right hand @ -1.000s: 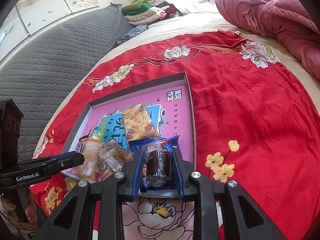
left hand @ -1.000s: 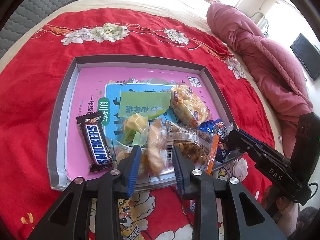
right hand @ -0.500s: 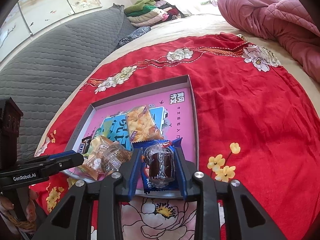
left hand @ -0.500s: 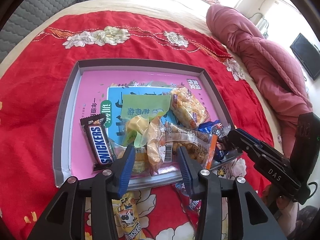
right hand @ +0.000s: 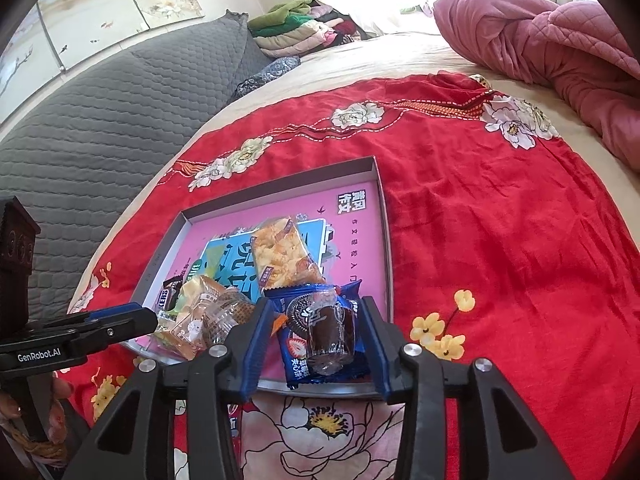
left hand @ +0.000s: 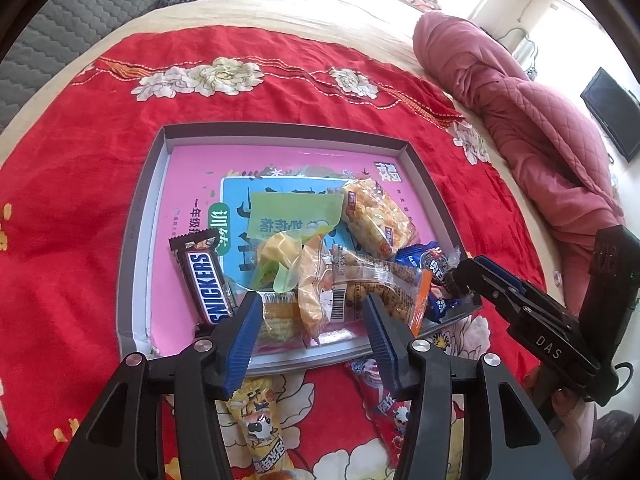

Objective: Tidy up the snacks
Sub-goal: 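Open both tools to release the snacks and lift away, then grasp the red candy stick with the right tool while the left tool grasps the yellow wafer bar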

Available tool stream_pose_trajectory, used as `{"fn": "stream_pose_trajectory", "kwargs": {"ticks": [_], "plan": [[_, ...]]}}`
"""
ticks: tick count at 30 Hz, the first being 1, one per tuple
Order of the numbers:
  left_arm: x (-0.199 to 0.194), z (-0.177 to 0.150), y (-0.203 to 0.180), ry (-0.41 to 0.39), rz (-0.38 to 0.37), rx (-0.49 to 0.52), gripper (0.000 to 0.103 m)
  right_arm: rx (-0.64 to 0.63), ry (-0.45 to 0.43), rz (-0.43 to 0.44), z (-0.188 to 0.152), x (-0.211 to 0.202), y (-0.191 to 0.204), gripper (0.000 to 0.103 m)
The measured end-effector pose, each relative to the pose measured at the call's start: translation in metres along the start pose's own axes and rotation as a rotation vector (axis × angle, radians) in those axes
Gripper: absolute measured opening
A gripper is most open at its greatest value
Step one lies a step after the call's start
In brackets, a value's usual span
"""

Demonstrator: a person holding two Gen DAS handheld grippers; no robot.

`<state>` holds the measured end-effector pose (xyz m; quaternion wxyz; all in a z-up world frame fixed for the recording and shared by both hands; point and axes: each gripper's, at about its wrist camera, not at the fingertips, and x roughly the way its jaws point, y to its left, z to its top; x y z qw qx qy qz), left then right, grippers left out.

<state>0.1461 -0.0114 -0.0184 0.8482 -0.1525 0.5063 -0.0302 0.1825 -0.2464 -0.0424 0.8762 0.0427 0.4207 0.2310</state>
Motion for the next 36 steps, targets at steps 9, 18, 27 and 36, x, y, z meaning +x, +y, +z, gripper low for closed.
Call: {"fn": "stream_pose_trajectory", "kwargs": {"ticks": [9,18,27,36], "plan": [[-0.007,-0.001,0.004,-0.005,0.002,-0.008,0.055,-0.012,-0.024,-0.01,0.002,-0.007,0.001,0.044],[-0.019,-0.005,0.011,-0.004,0.001,-0.023,0.06,-0.08,-0.072,0.009,0.003,-0.023,0.017,0.048],[-0.03,-0.019,0.015,0.004,0.042,-0.009,0.06,-0.16,-0.081,0.027,-0.008,-0.034,0.038,0.05],[-0.033,-0.027,0.012,0.01,0.064,0.01,0.061,-0.202,-0.06,0.026,-0.02,-0.035,0.049,0.05]]}}
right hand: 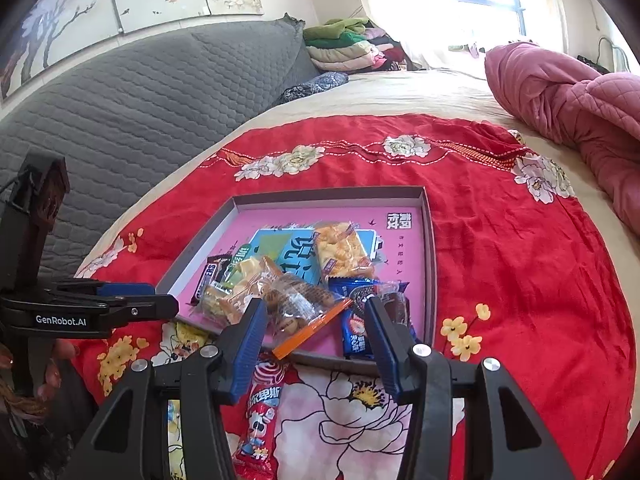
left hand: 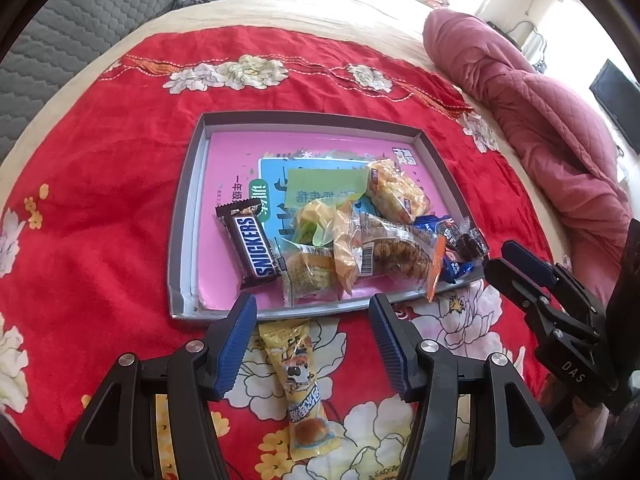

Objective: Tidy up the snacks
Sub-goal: 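Grasp the red candy stick with the right tool while the left tool grasps the yellow wafer bar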

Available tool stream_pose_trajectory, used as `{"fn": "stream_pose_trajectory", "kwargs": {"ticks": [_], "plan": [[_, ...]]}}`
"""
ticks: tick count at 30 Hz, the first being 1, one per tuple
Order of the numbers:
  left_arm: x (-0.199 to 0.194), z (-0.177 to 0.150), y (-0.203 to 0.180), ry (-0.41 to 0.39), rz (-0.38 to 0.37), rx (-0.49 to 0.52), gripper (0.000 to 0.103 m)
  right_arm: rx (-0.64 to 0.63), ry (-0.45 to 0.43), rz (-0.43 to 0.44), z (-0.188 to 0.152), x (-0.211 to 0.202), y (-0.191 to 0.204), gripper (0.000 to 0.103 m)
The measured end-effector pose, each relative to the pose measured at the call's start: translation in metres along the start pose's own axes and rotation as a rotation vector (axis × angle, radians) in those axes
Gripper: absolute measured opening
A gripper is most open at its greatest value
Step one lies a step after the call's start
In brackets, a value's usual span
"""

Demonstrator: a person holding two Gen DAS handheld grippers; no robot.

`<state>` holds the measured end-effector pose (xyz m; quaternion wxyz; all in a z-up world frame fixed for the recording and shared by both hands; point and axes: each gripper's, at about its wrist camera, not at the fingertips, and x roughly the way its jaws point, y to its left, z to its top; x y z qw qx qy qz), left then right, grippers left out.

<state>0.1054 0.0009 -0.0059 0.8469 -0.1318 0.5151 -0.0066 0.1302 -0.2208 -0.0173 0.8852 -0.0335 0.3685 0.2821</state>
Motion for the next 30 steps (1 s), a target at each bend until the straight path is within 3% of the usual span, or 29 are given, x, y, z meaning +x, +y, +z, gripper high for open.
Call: {"fn": "stream_pose_trajectory", "kwargs": {"ticks": [12,30], "plan": [[0.001,-0.01,-0.004,0.022,-0.004,0.016,0.065,-0.051,0.056,-0.01,-0.016,0.001,0.017,0.051],[0.036,-0.043,0.011,0.153,0.01,-0.029,0.065,-0.151,0.267,0.033,-0.058,0.041,0.053,0.051]]}}
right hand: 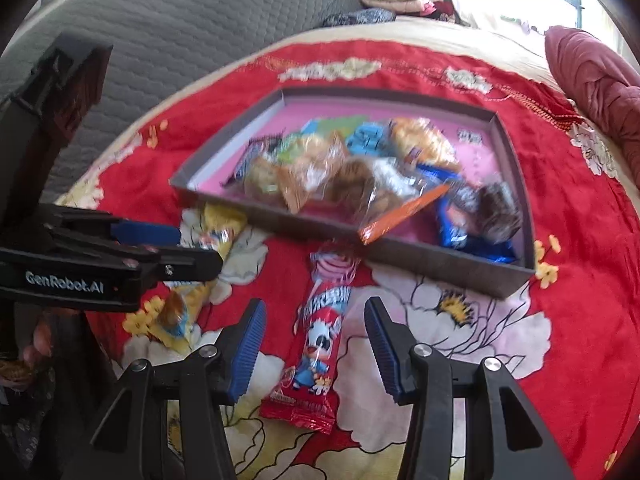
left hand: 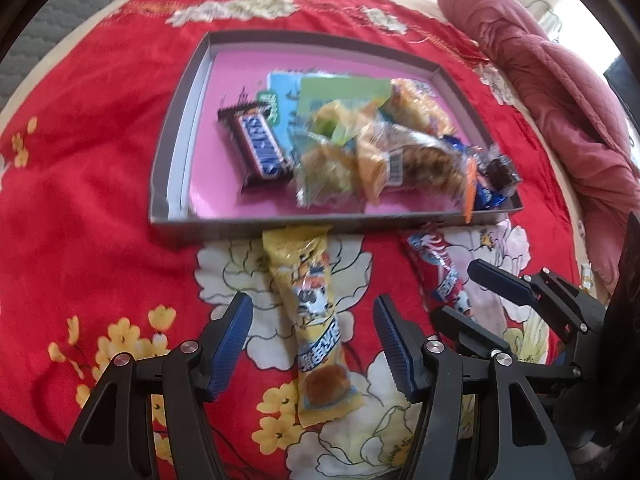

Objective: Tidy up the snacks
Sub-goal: 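Grasp the red candy stick with the right tool while the left tool grasps the yellow wafer bar, then carry both bars over the tray and lower them onto the snacks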

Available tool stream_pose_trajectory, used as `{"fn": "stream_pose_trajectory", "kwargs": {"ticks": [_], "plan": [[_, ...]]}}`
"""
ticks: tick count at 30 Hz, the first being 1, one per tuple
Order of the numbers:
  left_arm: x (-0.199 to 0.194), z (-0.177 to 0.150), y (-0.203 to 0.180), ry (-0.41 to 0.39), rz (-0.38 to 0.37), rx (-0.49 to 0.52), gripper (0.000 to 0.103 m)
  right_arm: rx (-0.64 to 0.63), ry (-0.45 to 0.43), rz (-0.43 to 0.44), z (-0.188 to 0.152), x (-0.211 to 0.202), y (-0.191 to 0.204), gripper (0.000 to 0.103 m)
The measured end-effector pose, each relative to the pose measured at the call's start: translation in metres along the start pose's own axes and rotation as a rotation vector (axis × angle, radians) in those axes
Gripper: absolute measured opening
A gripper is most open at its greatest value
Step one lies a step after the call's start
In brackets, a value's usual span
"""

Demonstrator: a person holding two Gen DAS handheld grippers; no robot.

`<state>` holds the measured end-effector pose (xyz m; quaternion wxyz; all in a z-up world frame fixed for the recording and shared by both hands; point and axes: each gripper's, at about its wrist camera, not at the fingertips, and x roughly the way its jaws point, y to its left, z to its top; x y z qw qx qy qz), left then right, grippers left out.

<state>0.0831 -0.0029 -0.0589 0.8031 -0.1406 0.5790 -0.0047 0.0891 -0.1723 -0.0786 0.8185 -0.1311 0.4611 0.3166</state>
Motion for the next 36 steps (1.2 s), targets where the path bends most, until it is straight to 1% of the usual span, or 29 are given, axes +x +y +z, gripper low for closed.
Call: {"fn": "stream_pose_trajectory", "kwargs": {"ticks": [1,3,6,9,10,11,13,15,17,20,24,25,27,31,36], "plan": [[0.002,-0.001,0.001,0.003,0.006,-0.001,0.065,-0.005,0.009,-0.003,-0.001,0.003,0.002,0.049],[0.006,-0.004,0.003,0.007,0.009,-0.011,0.065,-0.014,0.028,0.005,-0.003,0.009,0.005,0.043],[0.013,-0.008,0.007,0.015,-0.011,-0.045,0.064,-0.026,0.061,0.0,-0.006,0.018,0.008,0.041],[0.016,-0.011,0.008,0.009,-0.005,-0.064,0.064,-0.041,0.066,-0.01,-0.007,0.021,0.009,0.039],[0.017,-0.011,0.006,0.003,0.008,-0.057,0.053,-0.04,0.069,-0.012,-0.008,0.022,0.009,0.038],[0.018,-0.012,0.003,0.001,0.022,-0.041,0.039,-0.041,0.071,-0.013,-0.008,0.022,0.009,0.035],[0.02,-0.013,-0.002,0.004,0.042,-0.009,0.031,-0.048,0.072,-0.017,-0.007,0.023,0.009,0.03],[0.022,-0.014,-0.006,0.003,0.049,0.017,0.027,-0.048,0.072,-0.01,-0.008,0.023,0.009,0.026],[0.02,-0.013,-0.006,0.001,0.042,0.021,0.024,-0.048,0.069,-0.003,-0.008,0.021,0.008,0.02],[0.014,-0.012,-0.004,-0.002,0.021,0.011,0.02,-0.037,0.066,0.032,-0.007,0.017,0.008,0.02],[0.0,-0.011,-0.007,-0.016,-0.004,0.012,0.019,-0.017,0.053,0.083,-0.007,0.009,0.008,0.02],[-0.003,-0.011,-0.007,-0.019,-0.008,0.012,0.019,-0.01,0.044,0.107,-0.006,0.006,0.008,0.02],[-0.011,-0.011,-0.008,-0.032,-0.018,0.012,0.019,-0.012,0.023,0.125,-0.005,0.0,0.01,0.02],[-0.034,-0.011,-0.009,-0.081,-0.036,0.013,0.019,0.001,-0.043,0.159,0.001,-0.014,0.009,0.02],[-0.052,-0.002,-0.011,-0.133,-0.052,0.008,0.019,0.017,-0.12,0.167,0.011,-0.027,0.003,0.02]]}}
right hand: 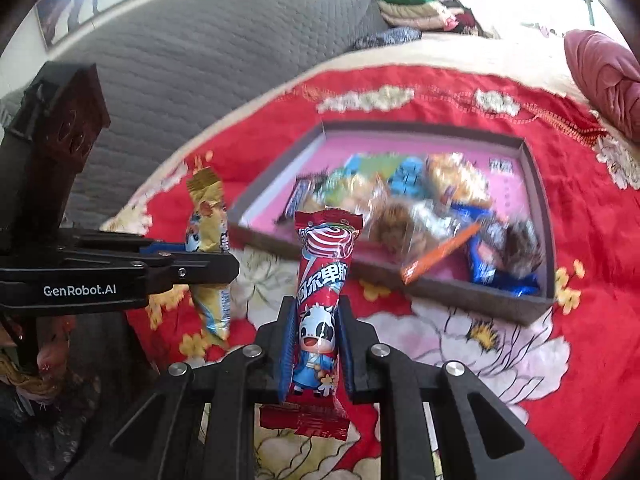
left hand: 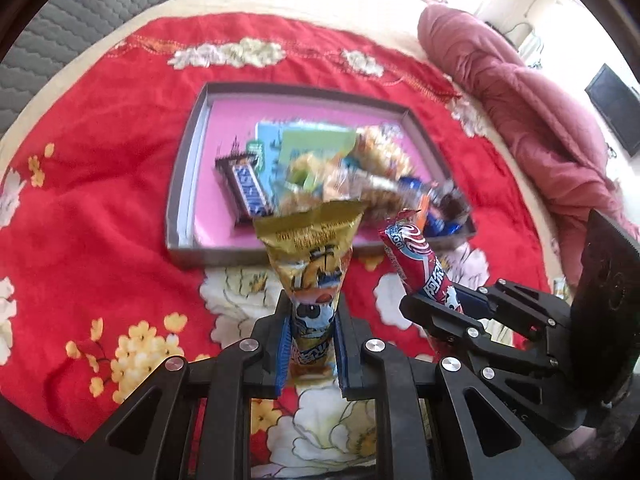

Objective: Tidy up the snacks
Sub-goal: 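Carry both bars over the tray and lower them onto the snacks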

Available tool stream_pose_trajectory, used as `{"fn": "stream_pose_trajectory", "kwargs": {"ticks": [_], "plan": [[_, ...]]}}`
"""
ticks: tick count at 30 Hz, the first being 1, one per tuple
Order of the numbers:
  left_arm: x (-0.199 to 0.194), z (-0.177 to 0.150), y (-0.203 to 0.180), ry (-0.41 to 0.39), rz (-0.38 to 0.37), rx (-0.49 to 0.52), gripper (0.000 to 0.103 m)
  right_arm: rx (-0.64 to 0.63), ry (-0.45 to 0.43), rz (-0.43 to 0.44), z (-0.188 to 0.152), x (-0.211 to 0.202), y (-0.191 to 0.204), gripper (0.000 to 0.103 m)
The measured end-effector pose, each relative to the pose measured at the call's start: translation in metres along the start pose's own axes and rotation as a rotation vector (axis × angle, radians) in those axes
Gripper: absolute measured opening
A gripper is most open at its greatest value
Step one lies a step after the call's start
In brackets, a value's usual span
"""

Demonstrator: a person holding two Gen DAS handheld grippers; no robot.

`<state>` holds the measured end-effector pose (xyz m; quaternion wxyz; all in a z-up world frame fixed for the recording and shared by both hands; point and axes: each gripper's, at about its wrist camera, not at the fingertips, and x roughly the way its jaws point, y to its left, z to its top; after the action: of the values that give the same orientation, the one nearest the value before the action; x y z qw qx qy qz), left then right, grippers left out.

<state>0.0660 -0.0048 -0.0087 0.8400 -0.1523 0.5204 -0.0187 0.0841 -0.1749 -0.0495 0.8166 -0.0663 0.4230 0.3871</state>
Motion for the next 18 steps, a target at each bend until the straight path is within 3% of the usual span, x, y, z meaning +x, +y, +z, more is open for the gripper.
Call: {"fn": "stream_pose_trajectory", "kwargs": {"ticks": [12,18], "plan": [[0.006,0.045,0.007,-0.084,0.018,-0.044,0.019,0.08,-0.092,-0.004,0.022,-0.007,-0.028,0.02],[0.023,0.061,0.018,-0.091,0.043,-0.072,0.019,0.094,-0.135,-0.054,0.035,-0.004,-0.037,0.02]]}}
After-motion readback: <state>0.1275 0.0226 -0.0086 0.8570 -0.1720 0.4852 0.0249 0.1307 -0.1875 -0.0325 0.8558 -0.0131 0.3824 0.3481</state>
